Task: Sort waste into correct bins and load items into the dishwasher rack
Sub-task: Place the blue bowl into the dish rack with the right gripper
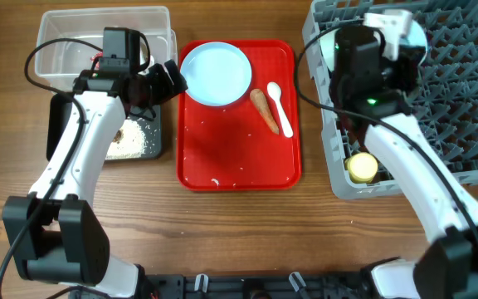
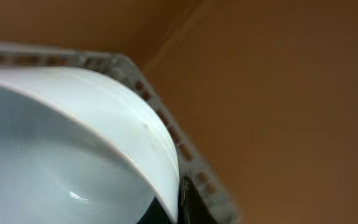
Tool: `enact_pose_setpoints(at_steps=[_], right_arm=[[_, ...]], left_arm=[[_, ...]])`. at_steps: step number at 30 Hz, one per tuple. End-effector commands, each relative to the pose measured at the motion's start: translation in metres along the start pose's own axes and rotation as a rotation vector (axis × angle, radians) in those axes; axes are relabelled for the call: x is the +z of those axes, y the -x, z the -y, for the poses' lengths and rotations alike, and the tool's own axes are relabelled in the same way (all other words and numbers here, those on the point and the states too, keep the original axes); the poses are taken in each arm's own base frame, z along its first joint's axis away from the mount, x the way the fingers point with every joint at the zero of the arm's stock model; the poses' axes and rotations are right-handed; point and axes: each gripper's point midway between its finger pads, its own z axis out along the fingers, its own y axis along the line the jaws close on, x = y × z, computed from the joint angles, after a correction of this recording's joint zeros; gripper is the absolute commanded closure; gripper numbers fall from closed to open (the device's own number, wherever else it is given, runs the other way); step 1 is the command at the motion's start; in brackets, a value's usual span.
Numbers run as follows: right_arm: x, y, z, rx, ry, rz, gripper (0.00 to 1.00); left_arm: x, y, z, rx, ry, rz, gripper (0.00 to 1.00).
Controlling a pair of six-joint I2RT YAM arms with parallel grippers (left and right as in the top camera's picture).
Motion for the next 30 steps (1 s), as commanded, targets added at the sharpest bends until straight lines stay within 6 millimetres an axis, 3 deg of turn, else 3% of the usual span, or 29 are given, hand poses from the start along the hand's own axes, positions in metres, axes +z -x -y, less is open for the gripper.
enact_pose_setpoints(at_steps=[1,7,13,18,24,27,30], right_arm=[[0.007,-0.009,-0.021,-0.516,-0.064,-0.051,0.96],[0.008,-0.03,-0.071,-0.663,-0.044,-0.065,0.96],[0.009,-0.047,-0.084,-0.697,-0.017,-0.071,0.96],[-0.018,-0.062,-0.129,-0.791,0.206,0.003,0.96],[-0.029,-0.06,-0.137,-0.769,0.232,0.027,0.96],[-0.047,-0.057,-0.153,-0.778,0.298,0.076,0.91],[-0.069,-0.057,-0.177,-0.786,0.421,0.139,0.7]], left_arm=[[-0.007,0.005,0.003,0.001,-0.017,0.018,0.0],[-0.007,0.005,0.003,0.001,-0.017,0.018,0.0],[-0.007,0.005,0.003,0.001,-0.017,0.018,0.0],[-0.007,0.005,0.003,0.001,-0.017,0.018,0.0],[-0.007,0.005,0.003,0.001,-0.017,0.018,0.0],[-0.007,0.005,0.003,0.001,-0.017,0.018,0.0],[-0.007,0.005,0.003,0.001,-0.017,0.018,0.0]])
